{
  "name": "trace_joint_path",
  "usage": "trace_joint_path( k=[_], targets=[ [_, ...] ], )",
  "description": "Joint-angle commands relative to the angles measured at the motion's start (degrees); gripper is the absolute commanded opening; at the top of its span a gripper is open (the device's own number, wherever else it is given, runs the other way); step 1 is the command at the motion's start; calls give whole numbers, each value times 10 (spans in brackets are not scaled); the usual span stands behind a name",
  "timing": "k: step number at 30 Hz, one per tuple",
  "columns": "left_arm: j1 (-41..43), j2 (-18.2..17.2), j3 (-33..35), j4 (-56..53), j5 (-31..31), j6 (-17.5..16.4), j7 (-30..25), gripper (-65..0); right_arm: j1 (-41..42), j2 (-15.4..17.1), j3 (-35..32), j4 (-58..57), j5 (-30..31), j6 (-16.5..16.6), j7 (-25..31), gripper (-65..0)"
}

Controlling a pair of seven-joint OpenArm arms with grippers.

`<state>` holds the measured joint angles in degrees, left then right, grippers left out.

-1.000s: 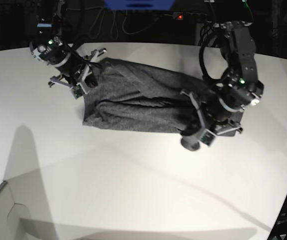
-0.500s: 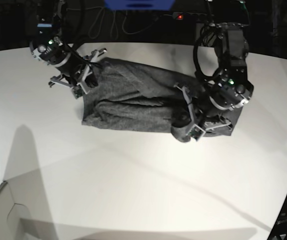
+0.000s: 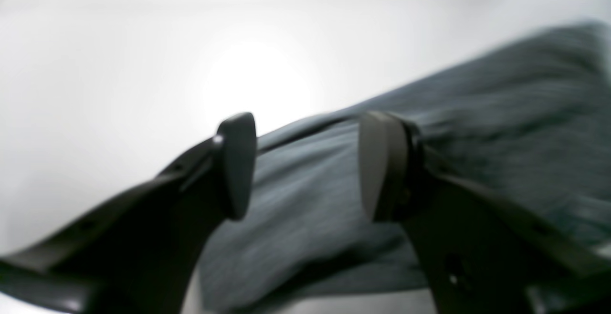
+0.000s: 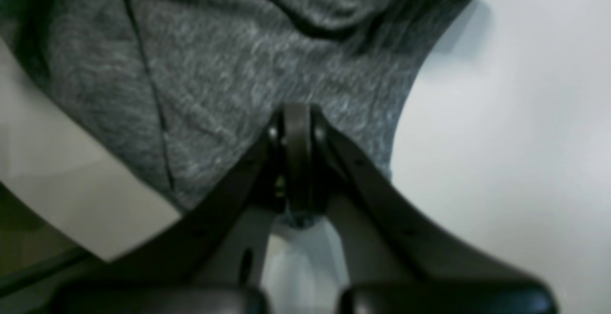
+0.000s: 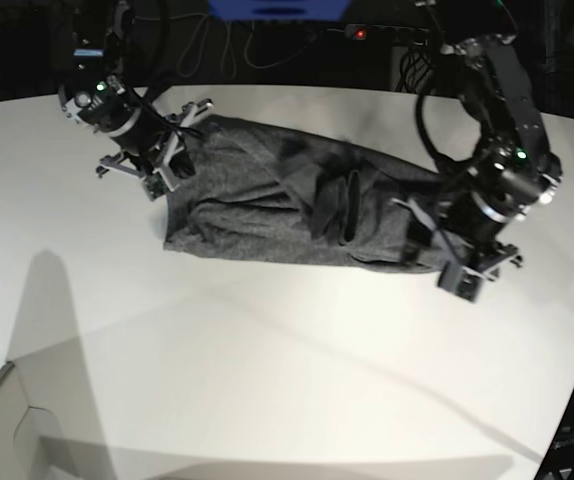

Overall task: Layout the t-shirt on the table in an organized manner, then fold the t-shirt properly
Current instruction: 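Lift the hem end with the left gripper and fold it toward the right gripper, then release the folded hem end and raise the left gripper away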

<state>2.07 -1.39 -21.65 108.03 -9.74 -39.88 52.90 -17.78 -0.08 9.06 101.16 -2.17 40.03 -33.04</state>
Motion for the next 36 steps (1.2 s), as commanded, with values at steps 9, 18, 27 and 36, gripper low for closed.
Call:
trace_joint_path(
  k=[9, 18, 27, 36],
  targets=[
    [-47, -70, -107, -168, -16, -1, -16, -317, 2, 0, 1, 57, 6, 0, 3, -561],
    [-82, -92, -191, -230, -14, -1, -16, -317, 32, -15, 43, 55, 9, 0, -97, -223],
    [-91, -96, -189, -313, -11, -1, -62, -317, 76, -33, 87, 10, 10, 0, -171, -170],
    [-70, -96, -177, -313, -15, -1, -64, -317, 100, -63, 85, -29, 10, 0, -186, -172]
  ],
)
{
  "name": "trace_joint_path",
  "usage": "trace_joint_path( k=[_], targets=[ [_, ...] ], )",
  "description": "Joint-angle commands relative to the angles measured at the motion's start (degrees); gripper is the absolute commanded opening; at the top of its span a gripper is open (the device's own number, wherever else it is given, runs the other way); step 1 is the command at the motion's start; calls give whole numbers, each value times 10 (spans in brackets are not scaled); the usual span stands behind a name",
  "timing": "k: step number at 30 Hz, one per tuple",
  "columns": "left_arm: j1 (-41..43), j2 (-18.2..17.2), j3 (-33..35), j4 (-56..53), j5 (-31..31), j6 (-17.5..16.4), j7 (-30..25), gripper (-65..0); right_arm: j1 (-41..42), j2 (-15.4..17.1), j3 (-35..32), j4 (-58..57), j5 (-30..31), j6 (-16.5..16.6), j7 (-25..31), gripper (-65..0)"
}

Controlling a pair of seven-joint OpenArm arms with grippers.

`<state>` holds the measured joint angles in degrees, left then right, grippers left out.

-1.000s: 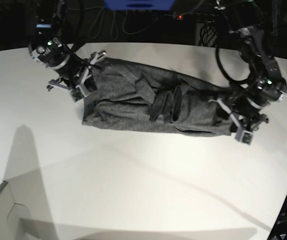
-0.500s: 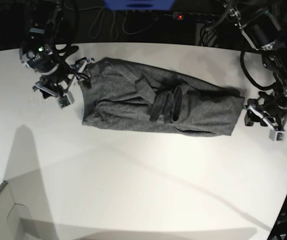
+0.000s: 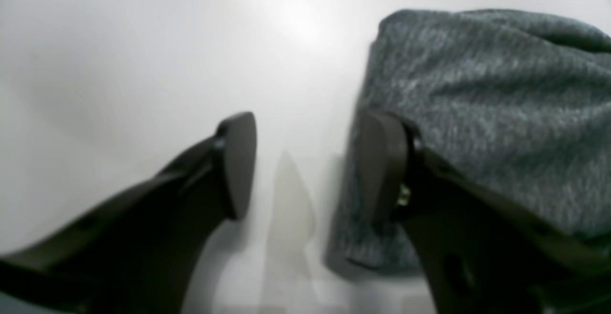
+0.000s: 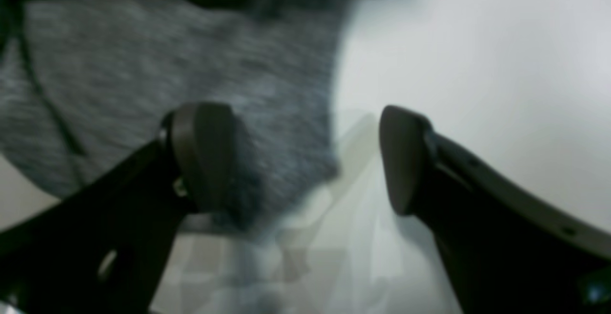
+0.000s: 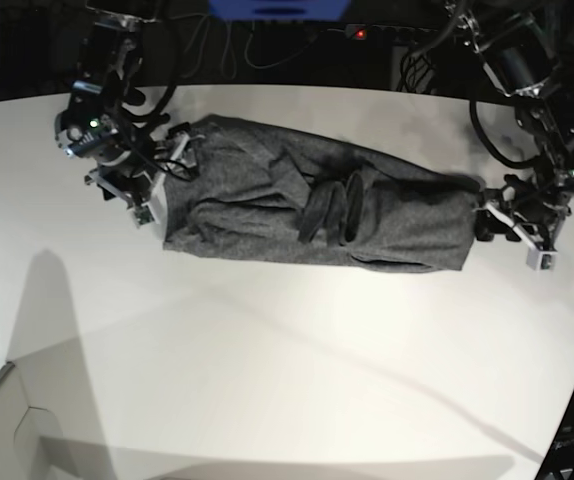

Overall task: Layout the t-shirt on the table in an organized manner, then fold the t-shirt properly
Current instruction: 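Release the folded hem end and raise the left gripper away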

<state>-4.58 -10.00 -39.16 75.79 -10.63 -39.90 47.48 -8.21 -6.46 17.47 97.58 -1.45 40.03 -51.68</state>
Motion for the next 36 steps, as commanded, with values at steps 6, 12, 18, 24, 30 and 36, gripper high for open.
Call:
trace_joint_path(
  k=[6, 12, 18, 24, 30, 36],
  targets=[
    [25, -13, -3, 12, -8, -1, -9, -317, 25, -19, -1, 4, 3, 0, -41, -172],
    [53, -13, -4, 16, -8, -1, -9, -317, 61, -25, 2, -44, 3, 0, -81, -173],
    [61, -13, -26, 17, -8, -1, -4, -317, 73, -25, 3, -70, 4, 0, -85, -174],
    [67, -11, -51, 17, -8, -1, -3, -317, 75, -25, 0, -71, 26, 0, -84, -226],
    [84, -9, -51, 37, -8, -1, -3, -317, 70, -25, -2, -71, 136, 0, -85, -390],
    [102, -7, -49, 91, -8, -1, -2, -317, 72, -25, -2, -72, 149, 0, -85, -544]
  ],
)
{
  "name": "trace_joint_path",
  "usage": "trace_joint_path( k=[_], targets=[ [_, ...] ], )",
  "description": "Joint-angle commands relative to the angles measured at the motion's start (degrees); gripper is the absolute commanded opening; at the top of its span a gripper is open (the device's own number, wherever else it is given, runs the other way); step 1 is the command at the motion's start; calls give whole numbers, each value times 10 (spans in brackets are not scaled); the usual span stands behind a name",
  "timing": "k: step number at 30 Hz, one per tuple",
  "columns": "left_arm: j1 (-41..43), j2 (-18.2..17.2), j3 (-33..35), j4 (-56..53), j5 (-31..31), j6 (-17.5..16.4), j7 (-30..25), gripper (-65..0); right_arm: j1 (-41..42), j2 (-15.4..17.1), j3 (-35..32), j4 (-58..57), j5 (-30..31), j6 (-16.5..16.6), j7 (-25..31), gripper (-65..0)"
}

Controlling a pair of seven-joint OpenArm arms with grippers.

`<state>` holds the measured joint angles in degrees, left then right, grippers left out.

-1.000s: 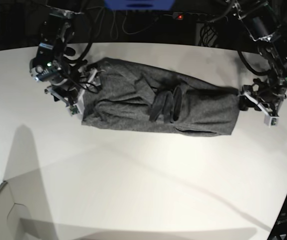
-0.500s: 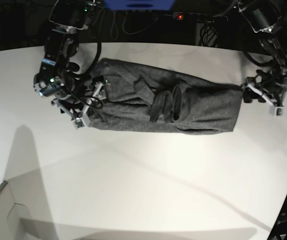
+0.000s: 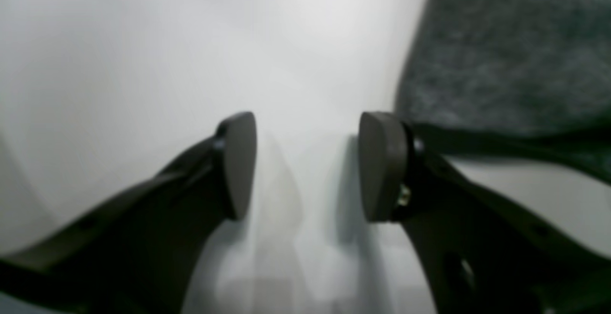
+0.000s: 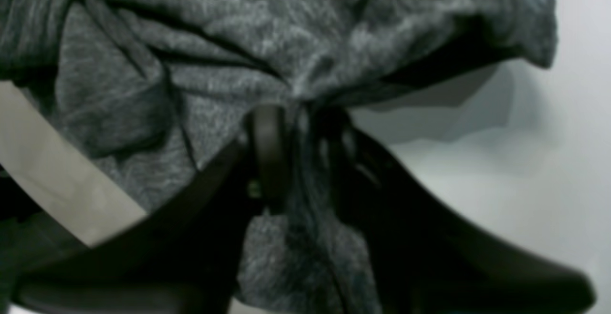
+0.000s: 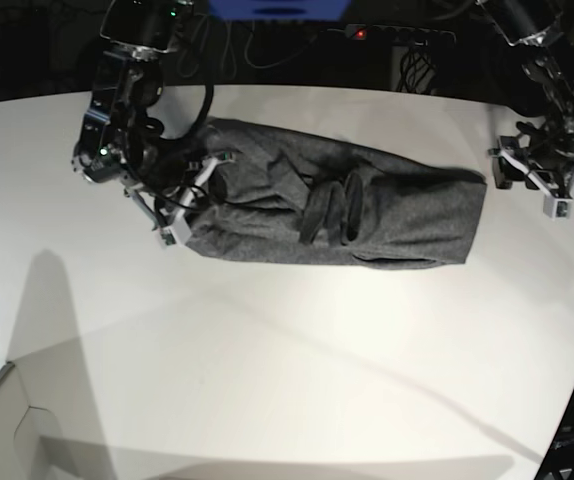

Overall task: Layout the t-shirt on the table in an organized manner, then fold the t-shirt properly
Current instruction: 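Release the folded hem end and raise the left gripper away, then grasp the collar end of the strip with the right gripper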

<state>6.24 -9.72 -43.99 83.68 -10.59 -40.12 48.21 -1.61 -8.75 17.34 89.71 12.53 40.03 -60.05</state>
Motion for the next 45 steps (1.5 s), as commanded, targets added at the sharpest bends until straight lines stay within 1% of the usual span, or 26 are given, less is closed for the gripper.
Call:
trace_joint_path(
  k=[1, 3, 4, 7, 10, 14, 17, 20, 25, 29, 30, 32, 35, 37, 40, 42, 45],
  targets=[
    [-5, -10, -3, 16, -9, 1, -9, -317, 8, -2, -1, 7, 9, 0, -1, -576],
    [-4, -10, -3, 24, -9, 1, -8, -317, 9, -2, -1, 7, 9, 0, -1, -640],
    [-4, -10, -4, 28, -9, 1, -3, -317, 10, -2, -1, 7, 9, 0, -1, -650],
    [-4, -11, -10, 37, -9, 1, 15, -317, 14, -2, -1, 10, 10, 0, -1, -650],
    [-5, -10, -40, 56, -9, 1, 25, -317, 21, -2, -1, 14, 10, 0, 0, -650],
    [-9, -11, -61, 66, -9, 1, 46, -317, 36, -2, -2, 18, 55, 0, 3, -650],
    [-7, -15, -70, 67, -9, 1, 47, -317, 41, -2, -3, 37, 66, 0, 2, -650],
    [-4, -16, -81, 67, -9, 1, 47, -317, 50, -2, -27, 42, 64, 0, 3, -650],
    [-4, -16, -92, 67, -9, 1, 47, -317, 53, -2, -28, 38, 62, 0, 2, -650],
    [-7, -13, -92, 67, -9, 1, 47, -317, 53, -2, -31, 9, 62, 0, 0, -650],
    [-7, -12, -91, 67, -9, 1, 47, -317, 53, 4, -31, -1, 62, 0, 0, -640],
    [-9, -11, -89, 67, -9, 1, 47, -317, 53, 17, -29, -22, 62, 0, 0, -585],
    [-10, -10, -89, 67, -9, 1, 47, -317, 53, 33, -27, -57, 65, 0, 0, -455],
    [-14, -10, -89, 67, -9, 1, 47, -317, 53, 35, -27, -70, 66, 0, 0, -374],
    [-23, -10, -88, 66, -9, 1, 47, -317, 51, 35, -27, -73, 76, 0, 0, -294],
    [-24, -10, -88, 66, -9, 1, 47, -317, 49, 37, -27, -73, 112, 0, -1, -269],
    [-24, -10, -88, 66, -9, 1, 47, -317, 46, 59, -26, -76, 175, 0, -1, -264]
  ],
)
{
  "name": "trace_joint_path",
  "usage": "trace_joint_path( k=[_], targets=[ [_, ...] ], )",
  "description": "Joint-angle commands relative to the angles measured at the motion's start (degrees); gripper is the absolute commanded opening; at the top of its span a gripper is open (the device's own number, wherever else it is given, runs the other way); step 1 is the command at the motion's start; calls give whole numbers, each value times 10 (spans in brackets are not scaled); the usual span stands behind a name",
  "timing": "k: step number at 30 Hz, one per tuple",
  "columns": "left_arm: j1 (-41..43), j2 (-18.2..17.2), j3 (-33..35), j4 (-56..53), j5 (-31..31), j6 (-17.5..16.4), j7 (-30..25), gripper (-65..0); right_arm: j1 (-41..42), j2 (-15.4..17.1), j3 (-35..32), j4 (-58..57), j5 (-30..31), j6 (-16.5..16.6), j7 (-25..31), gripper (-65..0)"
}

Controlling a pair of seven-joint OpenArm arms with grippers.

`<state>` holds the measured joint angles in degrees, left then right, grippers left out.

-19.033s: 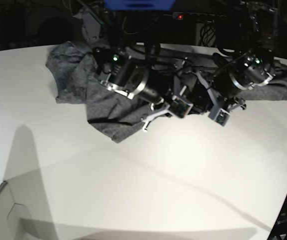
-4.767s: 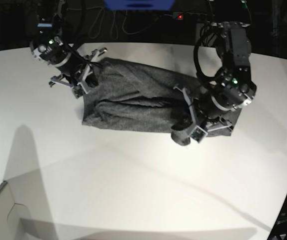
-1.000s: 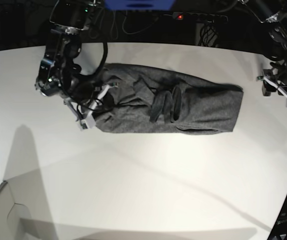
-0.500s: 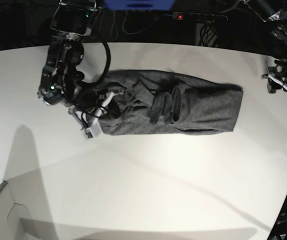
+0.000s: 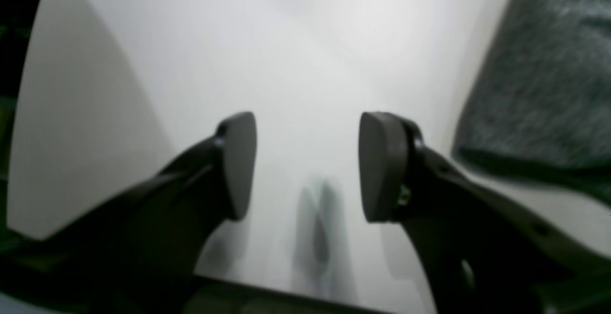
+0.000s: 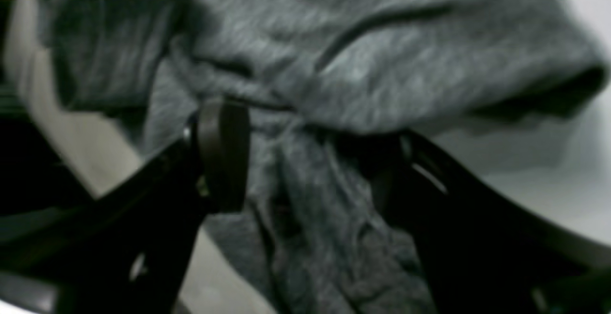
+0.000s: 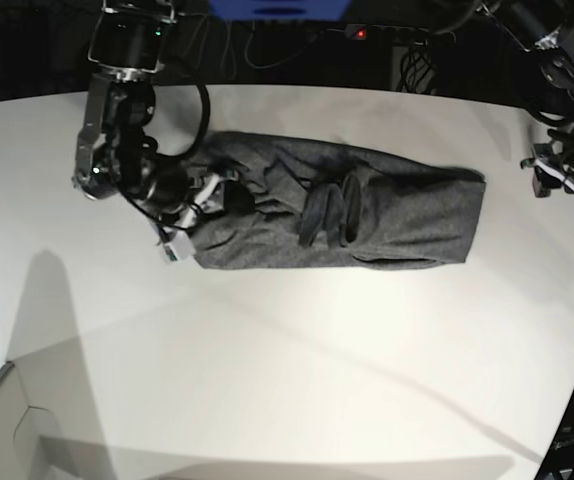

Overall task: Layout the t-shirt on the table in an organized manner, then fold the t-shirt properly
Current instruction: 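Grasp the collar end of the strip with the right gripper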

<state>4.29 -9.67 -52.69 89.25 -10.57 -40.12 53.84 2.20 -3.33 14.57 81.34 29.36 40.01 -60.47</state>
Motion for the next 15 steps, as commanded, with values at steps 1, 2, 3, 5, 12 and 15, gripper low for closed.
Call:
trace_joint_path(
  k=[1, 2, 3, 5, 12, 15],
  targets=[
    [-5, -10, -1, 10, -9, 1, -10, -317, 7, 9, 2, 5, 24, 0, 3, -261],
    [-5, -10, -1, 10, -9, 1, -10, -317, 8, 14, 2, -1, 39, 0, 3, -261],
    [-5, -10, -1, 10, -9, 1, -10, -317, 11, 18, 2, -9, 50, 0, 3, -262],
    [-3, -10, -1, 10, -9, 1, -10, -317, 19, 24, 2, -30, 67, 0, 4, -262],
    [-3, -10, -1, 10, -9, 1, -10, -317, 43, 25, 2, -78, 72, 0, 4, -262],
    [-2, -10, -1, 10, -9, 1, -10, -317, 54, 25, 2, -90, 72, 0, 4, -264]
  ],
)
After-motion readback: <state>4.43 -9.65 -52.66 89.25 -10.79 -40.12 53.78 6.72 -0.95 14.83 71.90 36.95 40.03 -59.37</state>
